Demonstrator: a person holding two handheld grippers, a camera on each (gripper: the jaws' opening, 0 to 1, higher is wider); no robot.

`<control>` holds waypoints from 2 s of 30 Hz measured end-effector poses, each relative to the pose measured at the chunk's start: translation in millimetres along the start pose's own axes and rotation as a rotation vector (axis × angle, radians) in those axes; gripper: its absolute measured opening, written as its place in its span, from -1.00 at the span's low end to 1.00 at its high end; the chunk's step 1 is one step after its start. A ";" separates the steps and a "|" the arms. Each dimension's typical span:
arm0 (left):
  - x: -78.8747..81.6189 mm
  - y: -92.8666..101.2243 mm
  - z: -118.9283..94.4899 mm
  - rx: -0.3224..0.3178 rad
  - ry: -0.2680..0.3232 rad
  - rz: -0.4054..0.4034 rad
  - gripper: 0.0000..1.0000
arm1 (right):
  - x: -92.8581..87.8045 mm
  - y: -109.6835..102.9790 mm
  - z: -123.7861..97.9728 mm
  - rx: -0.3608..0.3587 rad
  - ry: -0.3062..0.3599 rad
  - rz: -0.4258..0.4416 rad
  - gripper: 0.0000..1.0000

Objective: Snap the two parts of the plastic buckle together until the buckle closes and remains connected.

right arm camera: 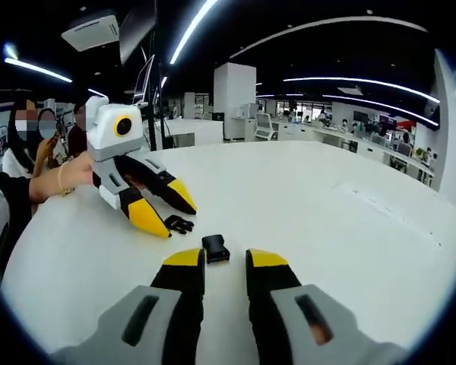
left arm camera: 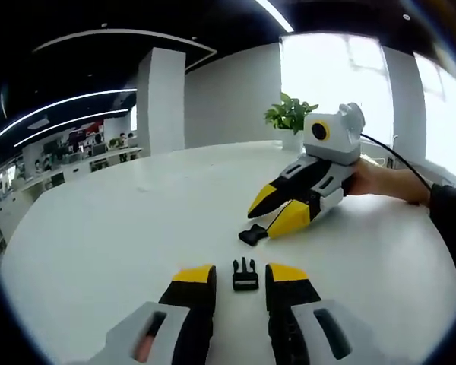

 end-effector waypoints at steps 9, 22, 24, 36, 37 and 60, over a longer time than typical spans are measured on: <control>-1.5 -0.6 0.7 -0.014 0.007 0.003 -0.61 | -1.4 0.6 7.9 0.034 -0.006 -0.019 -0.62; -3.0 2.5 2.7 -0.027 0.011 0.014 -0.69 | 0.0 -6.9 10.1 0.067 0.016 -0.007 -0.73; -3.6 2.7 2.2 -0.026 0.011 0.015 -0.69 | 0.0 -6.8 10.1 0.067 0.017 -0.011 -0.73; -7.1 8.5 2.0 -0.022 0.013 0.016 -0.73 | 0.3 -4.7 10.6 0.068 0.018 -0.015 -0.74; -7.2 8.9 1.9 -0.021 0.012 0.017 -0.73 | 0.3 -4.8 10.6 0.068 0.017 -0.015 -0.74; -4.3 6.5 -2.0 -0.017 0.011 0.027 -0.73 | 5.6 -5.6 5.9 0.064 0.033 -0.025 -0.74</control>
Point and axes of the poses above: the point that each gripper's makers call its tool centre point, and the gripper's own axes: z roughly forward along the fingers, y roughly to its right, x roughly out of its top, the point moved 9 cm from there along -z, roughly backward along the fingers, and after that the axes turned 14 degrees about -x, right-handed, at the moved point
